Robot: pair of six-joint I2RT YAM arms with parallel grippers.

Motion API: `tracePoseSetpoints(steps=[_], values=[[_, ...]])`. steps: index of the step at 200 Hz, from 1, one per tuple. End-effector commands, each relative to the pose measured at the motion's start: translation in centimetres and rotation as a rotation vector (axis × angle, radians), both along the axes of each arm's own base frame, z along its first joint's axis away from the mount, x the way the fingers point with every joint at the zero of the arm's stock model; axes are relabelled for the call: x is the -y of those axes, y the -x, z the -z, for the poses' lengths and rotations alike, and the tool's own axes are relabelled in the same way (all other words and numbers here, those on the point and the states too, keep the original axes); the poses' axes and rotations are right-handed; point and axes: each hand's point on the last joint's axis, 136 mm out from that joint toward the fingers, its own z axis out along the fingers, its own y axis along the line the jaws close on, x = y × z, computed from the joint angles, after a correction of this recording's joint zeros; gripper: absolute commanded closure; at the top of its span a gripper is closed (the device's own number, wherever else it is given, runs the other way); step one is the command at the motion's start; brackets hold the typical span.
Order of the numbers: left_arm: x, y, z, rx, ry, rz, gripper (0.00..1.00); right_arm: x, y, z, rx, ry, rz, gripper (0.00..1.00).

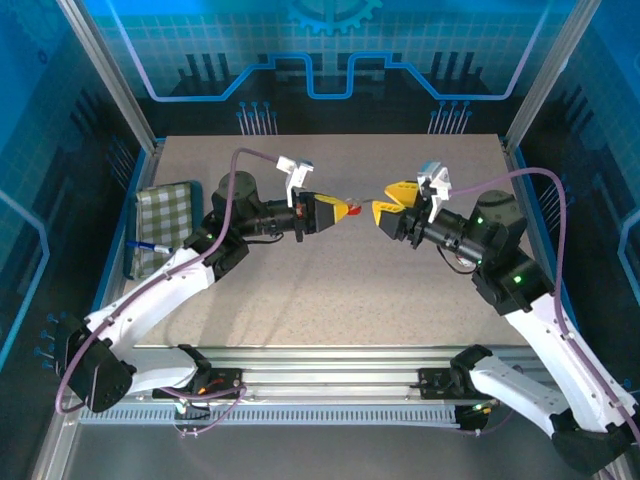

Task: Remove the keys from the keyring

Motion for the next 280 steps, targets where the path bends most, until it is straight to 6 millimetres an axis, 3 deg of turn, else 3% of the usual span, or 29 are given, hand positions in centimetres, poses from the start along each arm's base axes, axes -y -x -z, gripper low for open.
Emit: tracePoseSetpoints(steps=[1, 17, 45, 78, 112, 153, 177, 187, 195, 207, 236, 263, 280], values=[[-0.7, 0.9, -2.5, 0.111, -0.017, -0.004, 1.00, 0.7, -0.5, 1.1, -0.012, 0.029, 0.027, 0.53], [-0.8, 1.1, -2.6, 0.131, -0.041, -0.003, 1.00, 0.8, -1.1, 1.0, -0.059, -0.016, 0.005, 0.56], [-0.9, 1.8, -3.4, 0.162, -0.061, 0.022, 1.00, 0.8, -2.6, 0.7, -0.118, -0.075, -0.016, 0.72], [-0.7, 2.6, -3.7, 0.170, -0.067, 0.067, 1.00, 0.0, -3.1, 0.0, -0.118, -0.092, -0.065, 0.78], [-0.6, 2.8, -3.4, 0.164, -0.078, 0.082, 1.00, -1.8, -1.3, -0.4, -0.118, -0.080, -0.221, 0.77], [-0.8, 2.2, -3.3, 0.170, -0.088, 0.051, 1.00, -2.9, 2.6, -0.8, -0.094, -0.086, -0.429, 0.81], [-0.6, 2.1, -3.4, 0.167, -0.083, 0.055, 1.00, -3.7, 4.0, -0.4, -0.124, -0.079, -0.521, 0.76], [-0.5, 2.2, -3.4, 0.165, -0.080, 0.063, 1.00, -4.1, 4.2, -0.3, -0.131, -0.072, -0.532, 0.69], [-0.4, 2.1, -3.5, 0.164, -0.077, 0.066, 1.00, -4.3, 4.2, -0.1, -0.131, -0.070, -0.533, 0.58], [-0.4, 2.2, -3.6, 0.160, -0.073, 0.072, 1.00, -4.4, 4.0, 0.1, -0.109, -0.063, -0.514, 0.56], [-0.4, 2.5, -3.5, 0.148, -0.076, 0.088, 1.00, -4.4, 3.3, 0.8, 0.033, 0.034, -0.377, 0.56], [-0.5, 2.4, -3.1, 0.157, -0.096, 0.077, 1.00, -2.8, 2.1, 1.4, 0.191, 0.093, -0.189, 0.37], [-0.6, 2.3, -3.1, 0.165, -0.097, 0.065, 1.00, -2.1, 0.9, 1.9, 0.195, 0.115, -0.131, 0.36]])
